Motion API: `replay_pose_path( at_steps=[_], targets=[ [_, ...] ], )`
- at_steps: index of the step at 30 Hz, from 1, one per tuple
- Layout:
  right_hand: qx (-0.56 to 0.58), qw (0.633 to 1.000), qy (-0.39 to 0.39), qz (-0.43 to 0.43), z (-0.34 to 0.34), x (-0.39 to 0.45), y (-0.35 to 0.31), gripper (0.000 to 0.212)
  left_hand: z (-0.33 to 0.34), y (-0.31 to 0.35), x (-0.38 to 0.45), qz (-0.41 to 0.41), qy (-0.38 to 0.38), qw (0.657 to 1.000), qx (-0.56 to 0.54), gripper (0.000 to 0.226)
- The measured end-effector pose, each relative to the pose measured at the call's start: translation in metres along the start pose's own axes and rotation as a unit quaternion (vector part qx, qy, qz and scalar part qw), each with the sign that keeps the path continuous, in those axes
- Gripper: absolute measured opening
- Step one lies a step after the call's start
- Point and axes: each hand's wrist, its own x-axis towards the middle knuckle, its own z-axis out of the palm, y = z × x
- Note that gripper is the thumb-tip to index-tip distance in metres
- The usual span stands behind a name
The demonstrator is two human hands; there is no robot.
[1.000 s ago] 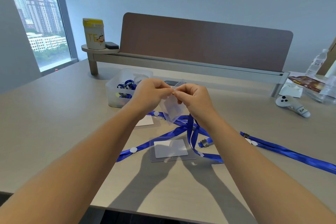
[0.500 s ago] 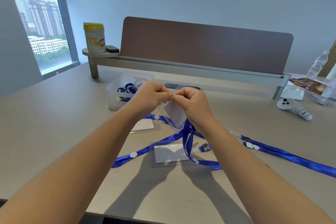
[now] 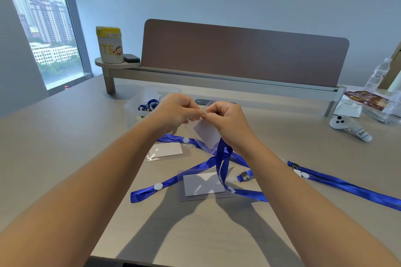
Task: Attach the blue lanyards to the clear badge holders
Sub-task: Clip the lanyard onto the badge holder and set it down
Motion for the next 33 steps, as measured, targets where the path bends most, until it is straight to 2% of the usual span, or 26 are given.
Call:
replay_pose_path(
  at_steps=[2, 4, 6, 8, 10, 13, 15, 16, 19, 22, 24, 27, 29, 30, 31, 33],
  targets=[
    [0.026, 1.0, 0.003, 0.011, -0.001, 0.0, 0.001, 0.018, 0.003, -0.001, 0.0, 0.006, 0.008, 1.0, -0.017, 0.011],
    [0.062, 0.998, 0.002, 0.02, -0.005, 0.002, 0.0, 0.023, 0.006, -0.004, -0.001, -0.006, 0.012, 0.997, -0.07, 0.018],
    [0.108, 0.994, -0.009, 0.016, -0.011, 0.006, -0.003, 0.027, 0.007, -0.009, -0.002, -0.069, -0.011, 0.983, -0.167, 0.024],
    [0.136, 0.99, -0.021, 0.007, -0.018, 0.011, -0.007, 0.027, 0.006, -0.015, -0.004, -0.175, -0.081, 0.947, -0.257, 0.044],
    [0.155, 0.987, -0.035, 0.016, -0.025, 0.015, -0.009, 0.025, 0.009, -0.023, -0.007, -0.269, -0.167, 0.908, -0.274, 0.068],
    [0.176, 0.981, -0.07, 0.042, -0.034, 0.016, -0.007, 0.021, 0.025, -0.031, -0.011, -0.333, -0.235, 0.847, -0.341, 0.087],
    [0.189, 0.976, -0.095, 0.055, -0.041, 0.014, -0.002, 0.02, 0.037, -0.028, -0.011, -0.33, -0.196, 0.806, -0.451, 0.076],
    [0.183, 0.976, -0.104, 0.064, -0.044, 0.012, 0.001, 0.021, 0.041, -0.025, -0.009, -0.32, -0.147, 0.792, -0.499, 0.064],
    [0.041, 0.988, -0.106, 0.1, -0.052, 0.004, 0.013, 0.022, 0.046, -0.016, 0.0, -0.295, 0.021, 0.764, -0.574, 0.029],
    [-0.1, 0.984, -0.061, 0.134, -0.057, 0.001, 0.032, 0.037, 0.045, -0.008, 0.007, -0.27, 0.085, 0.791, -0.542, 0.016],
    [-0.167, 0.976, 0.018, 0.135, -0.063, -0.002, 0.044, 0.039, 0.045, 0.0, 0.011, -0.251, 0.115, 0.82, -0.502, 0.017],
    [-0.26, 0.945, 0.133, 0.151, -0.076, -0.005, 0.055, 0.033, 0.044, 0.015, 0.018, -0.227, 0.154, 0.845, -0.459, 0.017],
    [-0.316, 0.921, 0.154, 0.168, -0.086, -0.005, 0.06, 0.037, 0.043, 0.025, 0.023, -0.218, 0.174, 0.851, -0.446, 0.019],
    [-0.308, 0.922, 0.142, 0.186, -0.09, -0.005, 0.06, 0.044, 0.042, 0.03, 0.026, -0.214, 0.179, 0.851, -0.444, 0.019],
    [-0.249, 0.937, 0.129, 0.21, -0.093, -0.005, 0.06, 0.05, 0.042, 0.034, 0.027, -0.21, 0.18, 0.852, -0.445, 0.019],
    [-0.02, 0.958, 0.092, 0.27, -0.093, -0.008, 0.056, 0.052, 0.043, 0.042, 0.028, -0.2, 0.172, 0.852, -0.453, 0.019]
  ],
)
